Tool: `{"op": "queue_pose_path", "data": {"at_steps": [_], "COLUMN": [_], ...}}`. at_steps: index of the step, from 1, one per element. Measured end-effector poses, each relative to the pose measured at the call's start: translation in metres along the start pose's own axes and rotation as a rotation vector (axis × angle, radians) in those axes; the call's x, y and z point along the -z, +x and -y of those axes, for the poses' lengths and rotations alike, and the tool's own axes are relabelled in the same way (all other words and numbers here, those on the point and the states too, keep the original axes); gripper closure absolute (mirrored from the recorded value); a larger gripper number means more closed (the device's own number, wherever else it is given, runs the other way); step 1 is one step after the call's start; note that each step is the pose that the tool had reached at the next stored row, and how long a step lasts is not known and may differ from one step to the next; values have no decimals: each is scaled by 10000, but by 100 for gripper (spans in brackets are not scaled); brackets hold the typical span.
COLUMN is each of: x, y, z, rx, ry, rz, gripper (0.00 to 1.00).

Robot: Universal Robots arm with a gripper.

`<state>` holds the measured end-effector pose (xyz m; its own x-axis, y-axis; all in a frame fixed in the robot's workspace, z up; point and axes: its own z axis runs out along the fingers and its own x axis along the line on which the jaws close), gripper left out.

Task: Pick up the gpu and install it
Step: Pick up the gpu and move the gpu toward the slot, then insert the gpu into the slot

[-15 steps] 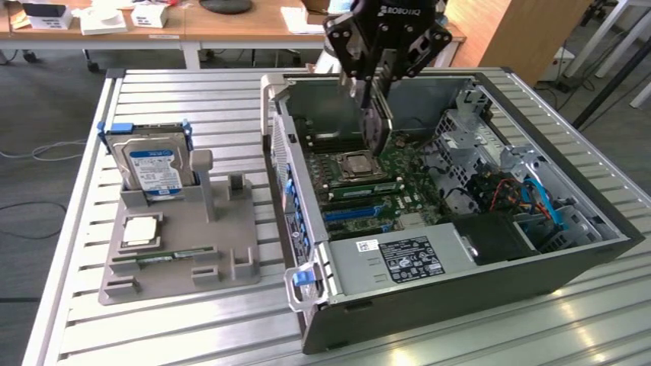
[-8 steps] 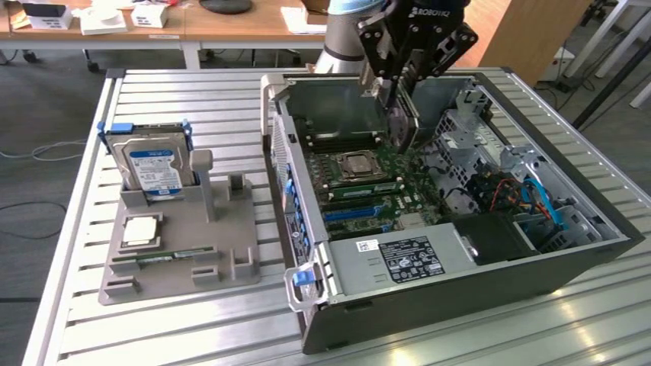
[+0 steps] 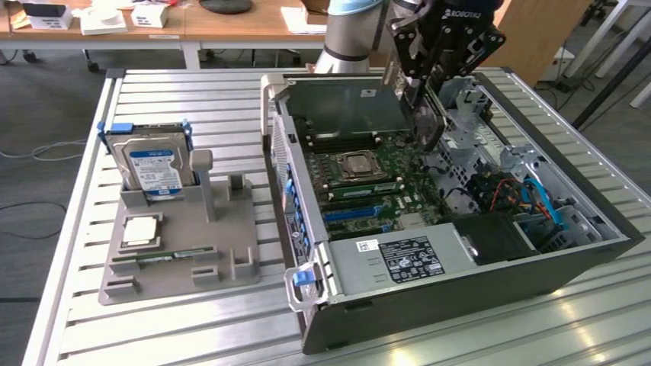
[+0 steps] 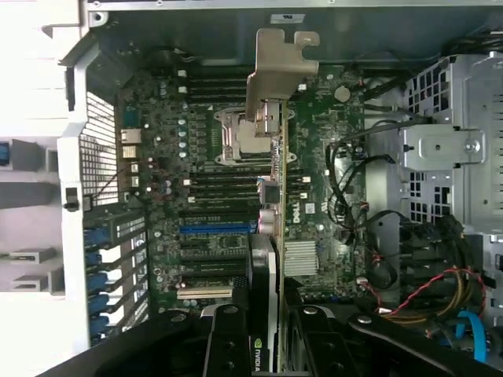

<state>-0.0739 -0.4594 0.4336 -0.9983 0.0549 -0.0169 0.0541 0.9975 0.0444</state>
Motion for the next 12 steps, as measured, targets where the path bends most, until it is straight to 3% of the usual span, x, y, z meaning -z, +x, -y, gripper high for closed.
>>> {"op": "queue_pose_path", "data": {"at_steps": [3,12], "x": [-2,-3], "y": [-157,-157], "z": [-8,-8], "rx": [-2,-1], "ry": [0,0], "rz": [0,0], "gripper": [73,73]}}
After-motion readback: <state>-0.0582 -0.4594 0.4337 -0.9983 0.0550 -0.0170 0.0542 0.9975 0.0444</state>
